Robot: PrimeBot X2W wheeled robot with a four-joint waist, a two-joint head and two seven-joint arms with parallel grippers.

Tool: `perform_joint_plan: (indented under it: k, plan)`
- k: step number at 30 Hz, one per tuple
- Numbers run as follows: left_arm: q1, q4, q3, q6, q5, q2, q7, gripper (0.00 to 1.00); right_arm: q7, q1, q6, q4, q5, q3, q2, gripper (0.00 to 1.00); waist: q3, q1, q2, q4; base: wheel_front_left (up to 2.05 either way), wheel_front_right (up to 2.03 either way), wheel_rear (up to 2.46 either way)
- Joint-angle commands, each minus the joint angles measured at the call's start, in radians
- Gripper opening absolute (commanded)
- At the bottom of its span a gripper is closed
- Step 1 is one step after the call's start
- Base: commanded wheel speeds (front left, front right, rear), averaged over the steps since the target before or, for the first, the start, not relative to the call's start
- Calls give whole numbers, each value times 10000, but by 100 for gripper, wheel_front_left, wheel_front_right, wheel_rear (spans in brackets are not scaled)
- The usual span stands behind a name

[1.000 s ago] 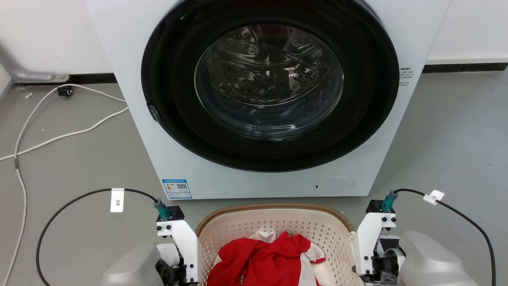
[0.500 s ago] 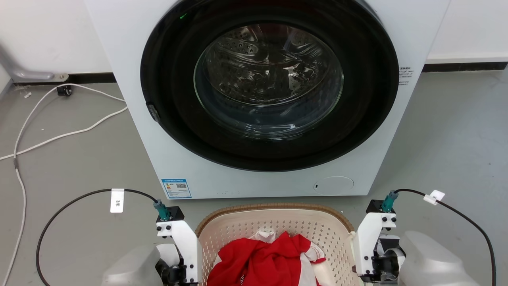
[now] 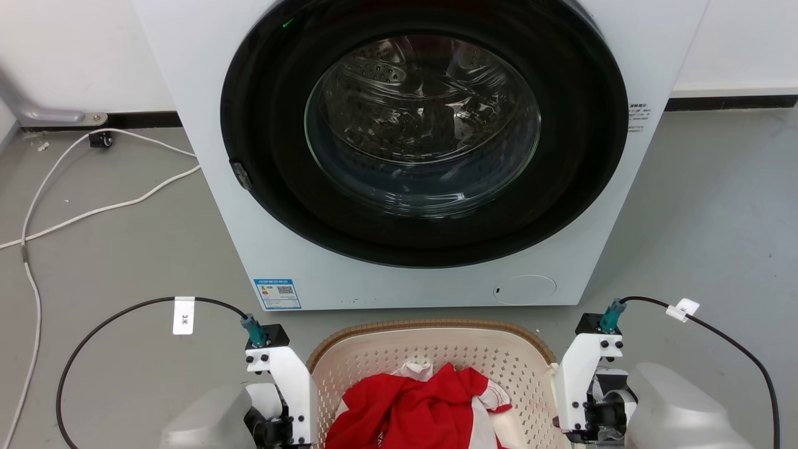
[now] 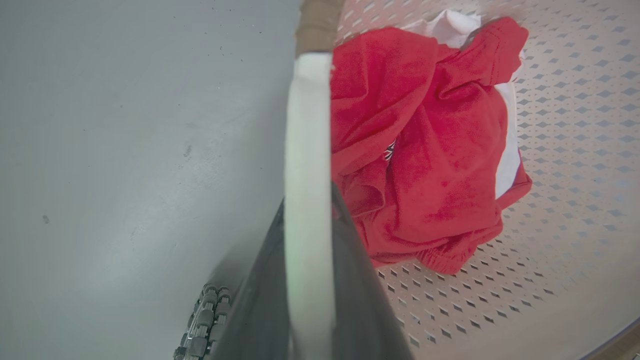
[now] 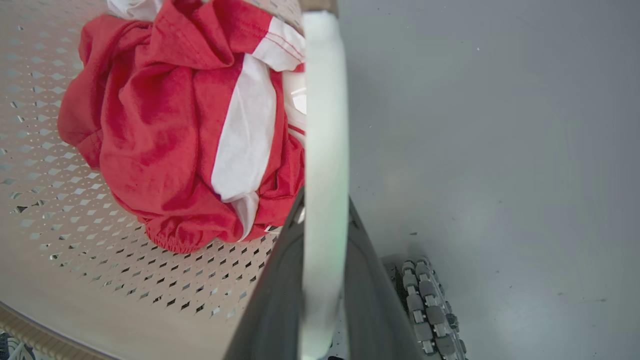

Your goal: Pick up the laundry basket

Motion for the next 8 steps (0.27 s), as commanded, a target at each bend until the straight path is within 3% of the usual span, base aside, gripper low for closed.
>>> perform_joint_plan:
  k: [1, 8]
  plan:
    - [-112, -83, -20, -130, -57, -145, -20, 0, -27, -34, 136, -69, 58, -15, 136, 0, 1, 0, 0, 0, 0, 0, 0]
    - [-86, -82, -46, -130, -102, -142, -3, 0, -6, -4, 136, -69, 69, -10, 141, 0, 9, 0, 0, -6, 0, 0, 0]
